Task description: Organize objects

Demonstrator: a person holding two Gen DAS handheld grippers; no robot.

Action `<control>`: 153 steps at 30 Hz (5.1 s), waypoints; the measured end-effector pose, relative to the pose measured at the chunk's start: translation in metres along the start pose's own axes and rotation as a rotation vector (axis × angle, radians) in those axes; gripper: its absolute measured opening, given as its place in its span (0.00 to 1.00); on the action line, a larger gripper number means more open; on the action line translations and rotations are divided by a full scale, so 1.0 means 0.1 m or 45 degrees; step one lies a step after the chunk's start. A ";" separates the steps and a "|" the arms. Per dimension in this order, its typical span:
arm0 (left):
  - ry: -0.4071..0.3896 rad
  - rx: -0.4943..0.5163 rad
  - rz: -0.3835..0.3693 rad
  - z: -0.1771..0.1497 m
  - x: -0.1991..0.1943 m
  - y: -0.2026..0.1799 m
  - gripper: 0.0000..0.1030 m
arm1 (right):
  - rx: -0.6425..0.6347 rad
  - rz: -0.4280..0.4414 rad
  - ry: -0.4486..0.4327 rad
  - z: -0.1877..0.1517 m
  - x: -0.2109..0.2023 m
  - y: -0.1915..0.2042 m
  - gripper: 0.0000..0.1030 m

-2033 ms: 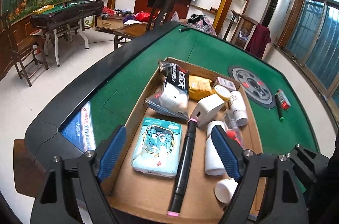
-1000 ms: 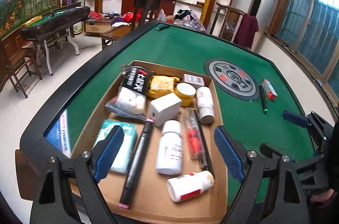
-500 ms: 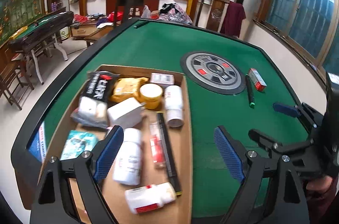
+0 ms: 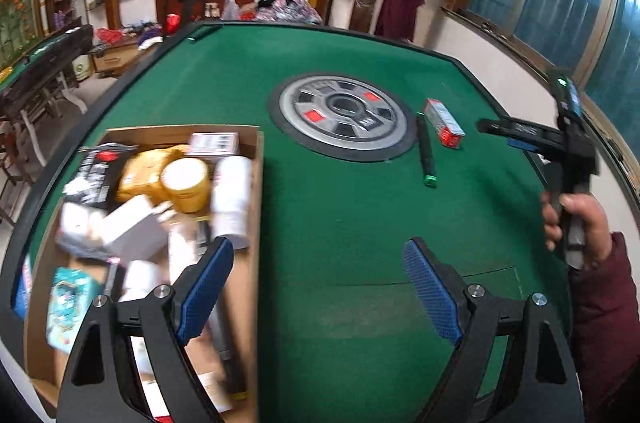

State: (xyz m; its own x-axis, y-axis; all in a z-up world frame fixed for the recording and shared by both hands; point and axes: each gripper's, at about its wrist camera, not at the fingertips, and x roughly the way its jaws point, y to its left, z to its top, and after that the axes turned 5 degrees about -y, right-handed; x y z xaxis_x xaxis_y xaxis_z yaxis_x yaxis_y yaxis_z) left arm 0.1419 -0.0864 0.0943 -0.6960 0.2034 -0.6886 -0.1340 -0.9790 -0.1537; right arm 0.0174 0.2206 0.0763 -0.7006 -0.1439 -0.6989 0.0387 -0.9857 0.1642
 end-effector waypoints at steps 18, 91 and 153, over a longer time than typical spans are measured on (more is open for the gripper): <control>0.087 0.376 -0.038 0.48 1.04 -1.22 0.84 | -0.047 -0.087 0.157 0.11 0.55 0.05 0.28; -0.056 -0.178 0.254 -0.64 -0.49 1.54 0.14 | -0.507 0.662 0.261 -1.58 -0.62 3.31 0.30; -0.465 -0.332 0.821 -0.72 -1.56 1.28 1.00 | -0.763 0.316 -0.285 -1.60 -1.29 3.42 0.92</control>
State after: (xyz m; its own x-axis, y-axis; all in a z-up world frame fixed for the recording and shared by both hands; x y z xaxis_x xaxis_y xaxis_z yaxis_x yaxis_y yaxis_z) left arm 0.2842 -0.2419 0.1305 -0.7739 -0.4660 -0.4290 0.5141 -0.8577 0.0044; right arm 0.2347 -0.1116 0.1110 -0.7477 -0.4138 -0.5193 0.5597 -0.8135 -0.1577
